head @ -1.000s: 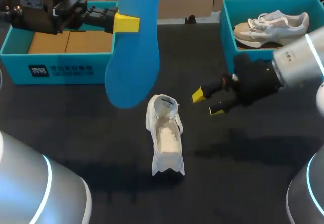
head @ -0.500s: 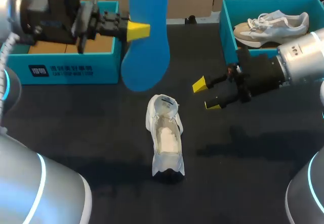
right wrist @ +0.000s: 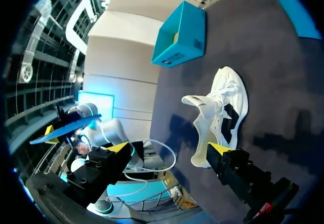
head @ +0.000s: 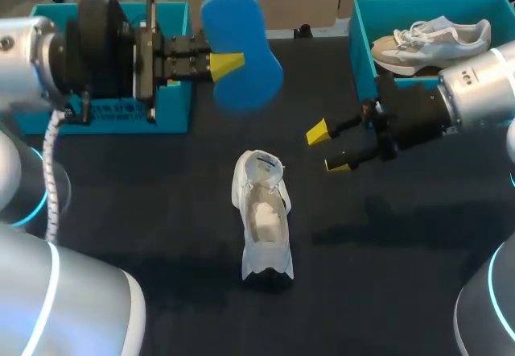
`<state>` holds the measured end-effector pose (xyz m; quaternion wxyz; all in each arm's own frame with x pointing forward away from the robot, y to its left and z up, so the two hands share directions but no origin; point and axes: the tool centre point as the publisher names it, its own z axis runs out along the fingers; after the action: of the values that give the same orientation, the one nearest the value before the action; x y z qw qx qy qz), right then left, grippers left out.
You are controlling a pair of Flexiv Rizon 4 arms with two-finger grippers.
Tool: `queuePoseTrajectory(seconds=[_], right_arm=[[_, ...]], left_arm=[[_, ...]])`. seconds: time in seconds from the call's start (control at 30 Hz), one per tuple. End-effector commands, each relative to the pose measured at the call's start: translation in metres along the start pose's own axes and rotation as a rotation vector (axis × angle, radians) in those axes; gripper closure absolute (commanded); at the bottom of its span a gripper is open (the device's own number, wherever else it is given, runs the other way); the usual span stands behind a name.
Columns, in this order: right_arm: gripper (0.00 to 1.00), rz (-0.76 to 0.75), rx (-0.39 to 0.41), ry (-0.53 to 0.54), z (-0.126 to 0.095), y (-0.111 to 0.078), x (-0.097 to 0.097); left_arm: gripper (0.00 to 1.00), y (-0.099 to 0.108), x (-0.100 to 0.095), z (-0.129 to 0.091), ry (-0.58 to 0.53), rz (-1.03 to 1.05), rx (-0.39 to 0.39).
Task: Take the shoe out of the shoebox, open the shoe tongue, remove and reinsert the insole, then place the shoe into the shoebox
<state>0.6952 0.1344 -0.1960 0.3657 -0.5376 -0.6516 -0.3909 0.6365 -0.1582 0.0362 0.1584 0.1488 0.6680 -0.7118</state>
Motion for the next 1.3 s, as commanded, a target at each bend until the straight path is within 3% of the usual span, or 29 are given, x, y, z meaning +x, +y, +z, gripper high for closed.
queuePoseTrajectory(seconds=[0.03,0.27,0.37,0.83,1.07,1.2,1.3], right_arm=[[0.0,0.001,-0.001,-0.001,0.001,0.0,0.0],[0.0,0.001,-0.001,-0.001,0.001,0.0,0.0],[0.0,0.001,-0.001,-0.001,0.001,0.0,0.0],[0.0,0.001,-0.001,-0.001,0.001,0.0,0.0],[0.0,-0.002,-0.093,0.086,-0.018,0.014,0.017],[0.0,0.016,-0.094,0.138,-0.023,0.018,0.024],[0.0,0.018,-0.093,0.142,-0.024,0.018,0.025]], left_arm=[[1.0,0.018,-0.002,-0.002,0.099,0.157,0.07],[1.0,0.032,-0.024,-0.009,0.2,0.342,0.001],[1.0,0.045,-0.033,-0.013,0.241,0.574,-0.039],[1.0,0.045,-0.033,-0.013,0.241,0.574,-0.039],[1.0,0.067,-0.027,-0.009,0.299,0.869,-0.05],[1.0,0.09,-0.02,-0.01,0.346,1.127,-0.122],[1.0,0.09,-0.02,-0.01,0.346,1.127,-0.122]])
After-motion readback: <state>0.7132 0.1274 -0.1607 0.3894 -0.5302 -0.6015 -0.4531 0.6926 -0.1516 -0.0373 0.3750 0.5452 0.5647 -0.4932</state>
